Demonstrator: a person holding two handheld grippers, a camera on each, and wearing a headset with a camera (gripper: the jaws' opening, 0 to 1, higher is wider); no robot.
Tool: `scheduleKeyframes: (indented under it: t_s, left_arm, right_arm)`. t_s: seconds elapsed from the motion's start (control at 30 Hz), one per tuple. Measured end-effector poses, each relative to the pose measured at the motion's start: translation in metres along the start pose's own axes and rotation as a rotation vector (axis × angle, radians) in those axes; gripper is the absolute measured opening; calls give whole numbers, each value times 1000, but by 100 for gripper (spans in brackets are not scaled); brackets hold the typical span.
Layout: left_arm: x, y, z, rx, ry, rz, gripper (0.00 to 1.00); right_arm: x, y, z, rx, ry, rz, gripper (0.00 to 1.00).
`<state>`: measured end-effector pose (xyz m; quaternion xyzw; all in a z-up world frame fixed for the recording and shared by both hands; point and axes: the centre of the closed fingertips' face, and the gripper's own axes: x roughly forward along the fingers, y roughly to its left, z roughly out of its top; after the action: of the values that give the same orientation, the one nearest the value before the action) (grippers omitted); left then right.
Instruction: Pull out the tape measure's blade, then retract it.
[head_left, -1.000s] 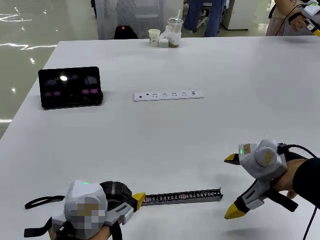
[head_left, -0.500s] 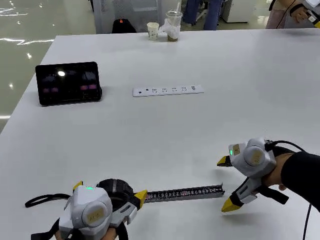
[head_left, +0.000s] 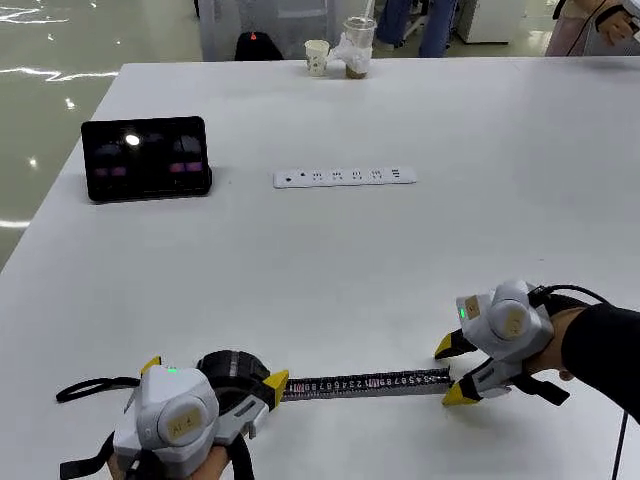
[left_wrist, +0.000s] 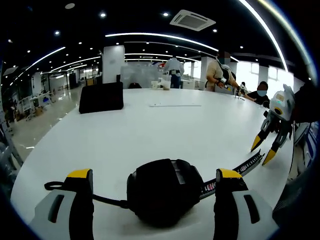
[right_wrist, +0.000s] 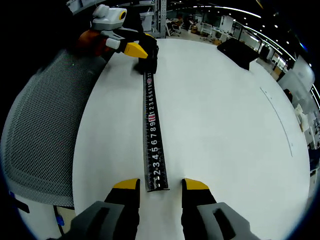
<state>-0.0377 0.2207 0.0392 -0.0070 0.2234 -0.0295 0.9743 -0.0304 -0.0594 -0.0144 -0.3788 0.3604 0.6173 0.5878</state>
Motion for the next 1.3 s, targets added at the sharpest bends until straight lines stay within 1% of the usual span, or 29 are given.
scheduleKeyframes:
  t_s: [0.07,0.17,0.43,0.53,0.6,0.7,0.77,0.83,0.87,0.93,0.97,1.03,1.13,1.2,1.3]
  left_arm:
    - [0,-1,0,3,-1,-3,99]
    - [0,0,-1,8,4,-3,99]
    - [0,1,1,9,-8,-1,99]
    - [0,1,1,13,-8,-1,99]
    - [0,0,1,15,-7,-2,98]
    - [1,0,0,17,-2,-4,98]
    - [1,-2,-1,14,0,-9,98]
    - [2,-2,-2,22,7,-9,97]
    - [2,-3,-2,21,9,-11,97]
    - [3,-4,-6,12,28,-15,96]
    - [4,-4,-6,11,25,-16,96]
    - [4,-3,-6,10,24,-15,94]
    - [4,-1,-6,11,26,-7,86]
    - [4,0,-10,-8,40,-15,83]
    - [5,0,-13,-17,58,-16,77]
  right_arm:
    - [0,0,-1,-17,5,9,27]
    - [0,1,0,-25,8,13,25]
    - [-1,0,-2,-22,-5,13,21]
    - [-2,1,-4,-21,-6,10,15]
    - [-2,3,-4,-31,-7,5,13]
    - [-1,3,-3,-23,5,-1,12]
    - [-1,4,-3,-43,23,3,12]
    - [0,3,-3,-30,32,5,11]
    - [0,3,-3,-27,36,7,11]
    - [0,1,-3,-11,47,16,11]
    - [0,1,-4,-4,54,27,11]
    - [1,-1,-3,0,69,42,11]
    - [1,0,-3,10,99,60,11]
    - [1,0,-3,16,111,67,10]
    - [0,1,-3,29,126,70,10]
